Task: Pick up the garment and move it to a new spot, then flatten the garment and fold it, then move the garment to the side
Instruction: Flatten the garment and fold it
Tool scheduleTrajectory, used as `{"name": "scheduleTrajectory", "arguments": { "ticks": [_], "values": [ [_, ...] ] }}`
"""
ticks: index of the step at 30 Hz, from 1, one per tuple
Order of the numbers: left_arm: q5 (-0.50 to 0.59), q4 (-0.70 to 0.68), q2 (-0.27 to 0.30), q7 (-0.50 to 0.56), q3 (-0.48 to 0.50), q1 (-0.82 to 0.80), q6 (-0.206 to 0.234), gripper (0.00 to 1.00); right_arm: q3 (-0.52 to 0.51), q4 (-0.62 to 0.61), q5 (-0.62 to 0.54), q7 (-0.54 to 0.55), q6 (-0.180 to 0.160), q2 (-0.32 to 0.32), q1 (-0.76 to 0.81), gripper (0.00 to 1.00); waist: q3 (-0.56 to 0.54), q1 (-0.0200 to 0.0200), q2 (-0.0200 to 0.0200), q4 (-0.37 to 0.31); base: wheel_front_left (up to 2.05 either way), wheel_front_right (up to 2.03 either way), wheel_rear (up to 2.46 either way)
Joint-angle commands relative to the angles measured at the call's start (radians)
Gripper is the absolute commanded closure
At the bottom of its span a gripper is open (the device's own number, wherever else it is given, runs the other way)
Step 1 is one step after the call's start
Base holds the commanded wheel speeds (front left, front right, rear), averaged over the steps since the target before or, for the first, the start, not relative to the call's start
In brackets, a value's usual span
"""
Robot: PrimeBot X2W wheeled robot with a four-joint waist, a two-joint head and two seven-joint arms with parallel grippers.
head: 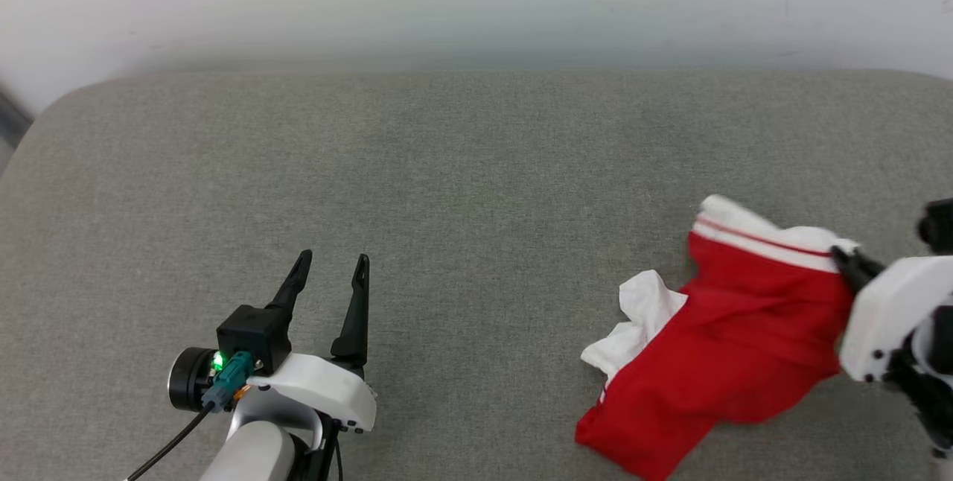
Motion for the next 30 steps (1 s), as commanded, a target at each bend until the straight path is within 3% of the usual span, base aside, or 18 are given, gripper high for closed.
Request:
{"name": "scheduleTrajectory", "arguments": {
  "ticks": [1, 8, 9, 10, 11, 16, 22, 30],
  "values": [
    [0.003, 0.002, -0.003, -0.007, 0.000, -0.009, -0.004, 0.00, -0.061, -0.024, -0.029, -0.033, -0.001, 0.012, 0.041, 1.00, 0.000, -0.0001, 0.0000, -0.004, 0.00, 0.00, 0.00],
    [0.001, 0.006, -0.007, -0.008, -0.004, -0.004, -0.005, 0.00, -0.243, 0.013, -0.065, -0.089, -0.001, 0.107, 0.179, 1.00, -0.005, -0.0001, 0.0000, 0.000, 0.00, 0.00, 0.00],
    [0.001, 0.006, -0.007, -0.009, -0.005, -0.002, -0.004, 0.00, -0.256, 0.041, -0.069, -0.097, -0.001, 0.118, 0.208, 0.85, -0.007, -0.0001, 0.0000, 0.000, 0.00, 0.00, 0.00],
    [0.000, 0.007, -0.007, -0.009, -0.005, 0.002, -0.003, 0.00, -0.266, 0.070, -0.058, -0.111, -0.001, 0.129, 0.224, 0.48, -0.008, -0.0001, 0.0000, -0.001, 0.00, 0.00, 0.00],
    [-0.002, 0.007, -0.006, -0.009, -0.003, 0.005, -0.001, 0.00, -0.268, 0.095, -0.049, -0.131, -0.001, 0.134, 0.230, 0.00, -0.008, -0.0001, 0.0000, -0.003, 0.00, 0.00, 0.00],
    [-0.009, 0.006, 0.001, -0.010, 0.004, 0.016, 0.007, 0.00, -0.291, 0.186, -0.047, -0.297, -0.001, 0.145, 0.227, 0.00, -0.017, -0.0001, 0.0000, -0.009, 0.00, 0.00, 0.00],
    [-0.018, 0.013, 0.005, -0.010, 0.012, 0.042, 0.016, 0.00, -0.310, 0.169, -0.106, -0.509, -0.001, 0.148, 0.213, 0.00, -0.054, -0.0001, 0.0000, -0.013, 0.00, 0.00, 0.00],
    [-0.032, 0.011, 0.015, -0.002, 0.014, 0.091, 0.029, 0.00, -0.178, 0.061, -0.134, -0.676, -0.001, 0.149, 0.255, 0.00, -0.119, -0.0001, 0.0000, -0.012, 0.00, 0.00, 0.00]
  ]
}}
